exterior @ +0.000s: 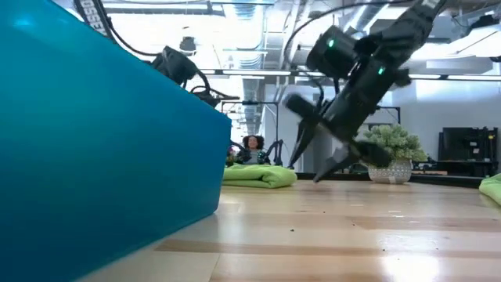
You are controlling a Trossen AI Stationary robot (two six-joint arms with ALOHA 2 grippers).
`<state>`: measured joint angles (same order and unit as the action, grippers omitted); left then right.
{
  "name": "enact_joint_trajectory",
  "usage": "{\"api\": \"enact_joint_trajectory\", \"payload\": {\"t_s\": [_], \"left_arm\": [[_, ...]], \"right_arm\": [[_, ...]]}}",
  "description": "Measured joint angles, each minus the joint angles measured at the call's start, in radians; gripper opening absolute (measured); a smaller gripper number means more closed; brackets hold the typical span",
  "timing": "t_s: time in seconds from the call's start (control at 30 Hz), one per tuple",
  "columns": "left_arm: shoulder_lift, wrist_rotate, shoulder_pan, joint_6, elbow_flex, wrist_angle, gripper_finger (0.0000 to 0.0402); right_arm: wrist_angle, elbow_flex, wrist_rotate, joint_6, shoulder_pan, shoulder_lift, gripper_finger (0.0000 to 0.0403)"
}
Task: Fold microfiber towels
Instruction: Stack the top right green microfiber towel on top of the yellow microfiber towel in the blue bin
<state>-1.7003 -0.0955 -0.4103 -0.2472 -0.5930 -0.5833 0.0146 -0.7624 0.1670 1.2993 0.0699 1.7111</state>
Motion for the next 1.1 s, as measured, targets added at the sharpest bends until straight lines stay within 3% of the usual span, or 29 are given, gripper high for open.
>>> {"api": "enact_joint_trajectory", "payload": {"t_s": [0.2,0.53,0.67,0.93,1.1], "left_arm": [[-0.104,-0.033,-0.013,0.000,0.000,-0.037,0.0000],[-0.168,-0.076,-0.014,-0.001,-0.004,-0.066,0.0000],[-0.171,-0.077,-0.014,-0.013,-0.002,-0.087,0.0000],[-0.157,-0.152,-0.036,-0.065,-0.001,-0.074,0.0000],[-0.034,-0.205,-0.049,-0.104,0.002,0.074,0.0000]], "right_arm": [[0.195,-0.016,0.024,0.056,0.022,0.119,0.0281],[0.178,-0.103,0.033,0.011,0.054,0.190,0.0270],[0.167,-0.111,0.033,0.005,0.062,0.192,0.0215],[0.148,-0.110,0.023,-0.040,0.064,0.193,0.0024],[0.143,-0.108,-0.005,-0.060,0.059,0.175,0.0028]]}}
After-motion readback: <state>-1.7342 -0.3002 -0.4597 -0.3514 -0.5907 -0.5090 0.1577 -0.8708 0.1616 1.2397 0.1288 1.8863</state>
